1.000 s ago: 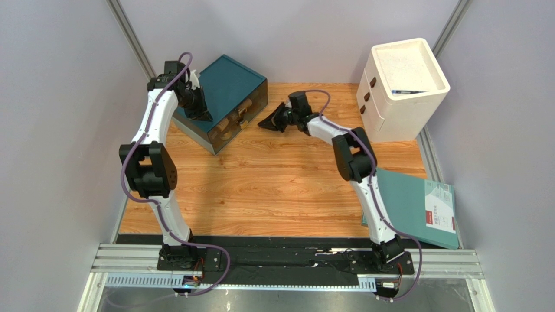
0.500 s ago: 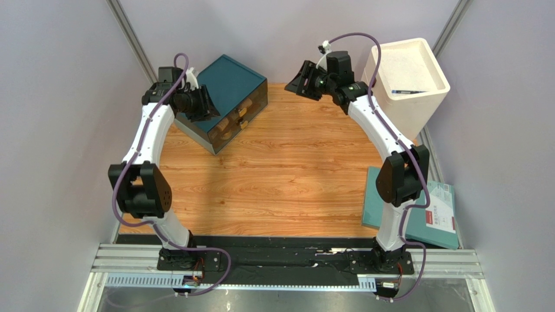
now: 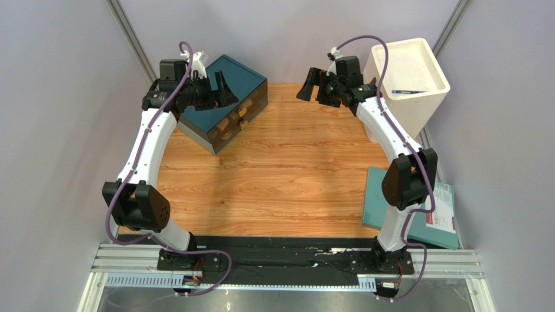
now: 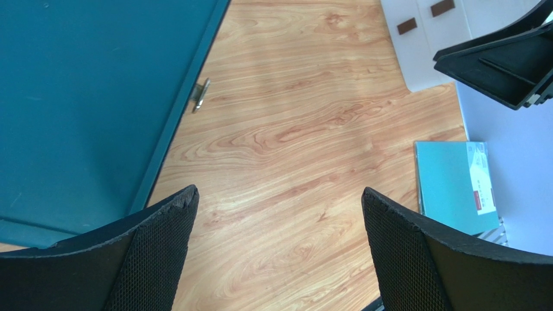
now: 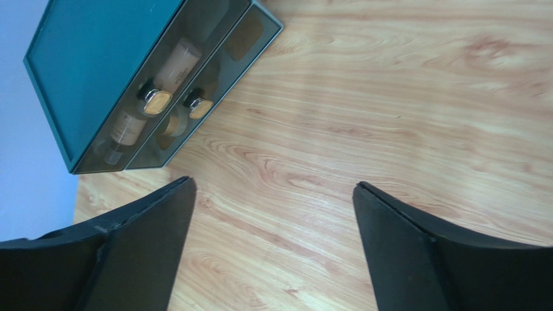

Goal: Organize the makeup

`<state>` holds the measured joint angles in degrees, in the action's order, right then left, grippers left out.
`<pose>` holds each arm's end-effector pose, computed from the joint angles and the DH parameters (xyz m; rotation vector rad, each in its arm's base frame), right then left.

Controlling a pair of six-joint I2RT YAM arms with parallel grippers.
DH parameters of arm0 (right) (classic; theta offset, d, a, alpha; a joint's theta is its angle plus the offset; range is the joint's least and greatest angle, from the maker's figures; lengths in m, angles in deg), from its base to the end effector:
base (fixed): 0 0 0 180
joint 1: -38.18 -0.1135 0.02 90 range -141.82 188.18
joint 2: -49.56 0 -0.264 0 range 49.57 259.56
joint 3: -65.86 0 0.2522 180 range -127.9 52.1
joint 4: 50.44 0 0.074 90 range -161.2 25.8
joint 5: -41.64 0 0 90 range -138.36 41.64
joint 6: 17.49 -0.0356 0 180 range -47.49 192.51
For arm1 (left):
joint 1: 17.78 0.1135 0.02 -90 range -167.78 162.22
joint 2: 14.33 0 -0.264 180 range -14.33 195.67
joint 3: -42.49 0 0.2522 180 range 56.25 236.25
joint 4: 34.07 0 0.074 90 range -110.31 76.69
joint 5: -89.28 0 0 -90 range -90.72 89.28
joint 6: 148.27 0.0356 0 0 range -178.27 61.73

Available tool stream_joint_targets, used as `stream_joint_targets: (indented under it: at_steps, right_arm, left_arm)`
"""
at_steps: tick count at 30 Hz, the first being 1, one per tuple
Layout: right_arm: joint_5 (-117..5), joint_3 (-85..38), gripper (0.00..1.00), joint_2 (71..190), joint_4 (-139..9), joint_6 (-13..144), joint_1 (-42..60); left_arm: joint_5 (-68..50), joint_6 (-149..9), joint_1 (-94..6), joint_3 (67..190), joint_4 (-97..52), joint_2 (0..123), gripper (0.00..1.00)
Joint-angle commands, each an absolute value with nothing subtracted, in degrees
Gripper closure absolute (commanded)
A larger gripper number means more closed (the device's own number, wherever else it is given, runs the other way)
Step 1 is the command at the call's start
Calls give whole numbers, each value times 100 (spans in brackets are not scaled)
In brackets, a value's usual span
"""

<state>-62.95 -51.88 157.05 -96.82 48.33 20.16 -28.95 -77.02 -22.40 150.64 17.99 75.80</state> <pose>0.4110 0.1431 0.3462 -0.0254 2.2644 0.6832 0.3453 -0.0448 0.3965 0.0207 2.1838 -0.7660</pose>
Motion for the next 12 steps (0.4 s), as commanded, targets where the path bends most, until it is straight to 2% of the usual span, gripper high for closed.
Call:
stream_joint_targets:
  at_steps: [1,12]
  right_arm:
    - [-5980,-5267,0,15126,-9601,5115,2139]
    - [-5908,-4854,0,14800,-9593,5115,2297]
  left_arm:
    - [-2902,-7752,-2402,15424,1572,7347,1]
    - [-2814,-7822,-2657,15670,1484,7584,1]
